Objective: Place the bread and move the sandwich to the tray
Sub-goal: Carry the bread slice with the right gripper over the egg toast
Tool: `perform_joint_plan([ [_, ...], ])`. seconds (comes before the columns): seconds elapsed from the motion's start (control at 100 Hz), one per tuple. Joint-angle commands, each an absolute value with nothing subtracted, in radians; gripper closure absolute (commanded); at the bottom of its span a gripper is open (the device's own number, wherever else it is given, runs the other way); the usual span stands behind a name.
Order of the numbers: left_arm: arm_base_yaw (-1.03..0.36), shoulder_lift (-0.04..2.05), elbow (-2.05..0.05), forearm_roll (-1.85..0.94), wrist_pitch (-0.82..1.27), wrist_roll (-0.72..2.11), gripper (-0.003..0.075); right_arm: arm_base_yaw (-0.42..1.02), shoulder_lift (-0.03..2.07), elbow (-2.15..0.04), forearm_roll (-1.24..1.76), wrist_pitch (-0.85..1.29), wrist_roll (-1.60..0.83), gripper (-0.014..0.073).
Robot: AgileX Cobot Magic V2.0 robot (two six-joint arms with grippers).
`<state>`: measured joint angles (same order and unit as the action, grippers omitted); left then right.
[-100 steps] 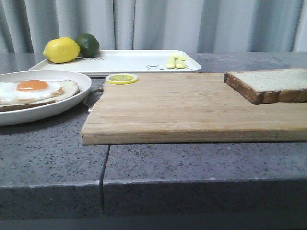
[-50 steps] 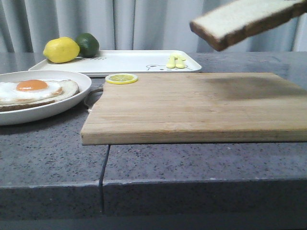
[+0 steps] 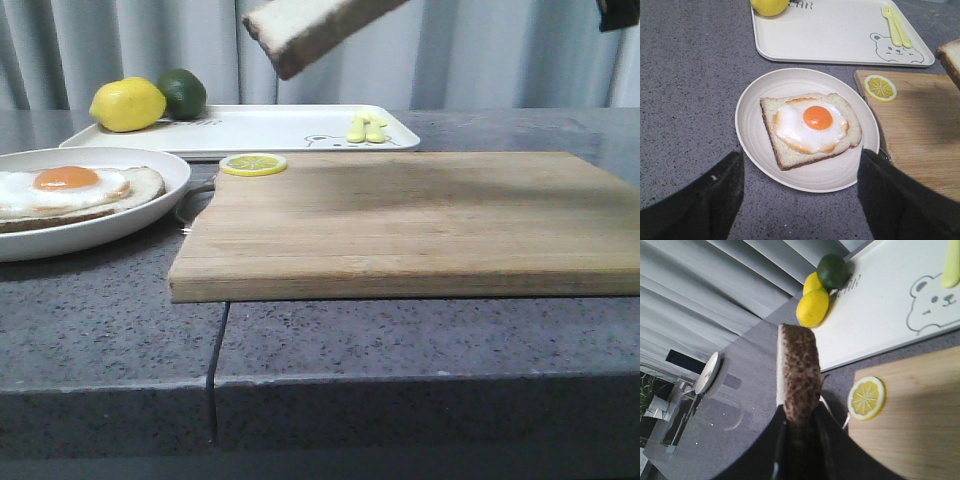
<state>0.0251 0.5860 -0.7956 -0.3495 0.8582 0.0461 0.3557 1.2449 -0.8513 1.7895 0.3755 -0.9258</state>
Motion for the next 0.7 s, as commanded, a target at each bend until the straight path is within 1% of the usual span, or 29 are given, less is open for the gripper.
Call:
perform_joint_plan([
  [0.0,0.019,0.596,-0.828,-0.375,0.805,0.04,0.0269,0.426,1.247,-0.938,1.881,0.31,-0.9,0.0702],
  [0.33,0.019,0.596,-0.828,-0.375,0.805,0.04,0.0269,0.625,1.487,-1.144,1.881,0.282,-0.837,0.0702],
  [0.51,0.019,0.596,-0.828,-0.375,0.805,0.04,0.0269,0.689,1.603,-1.228,1.882,0.284,-0.836,0.0702],
  [0.69,0.019,0.596,-0.828,-0.375,0.805,0.04,0.0269,0.715,1.686,-1.286,1.882,0.287,-0.804,0.0702],
])
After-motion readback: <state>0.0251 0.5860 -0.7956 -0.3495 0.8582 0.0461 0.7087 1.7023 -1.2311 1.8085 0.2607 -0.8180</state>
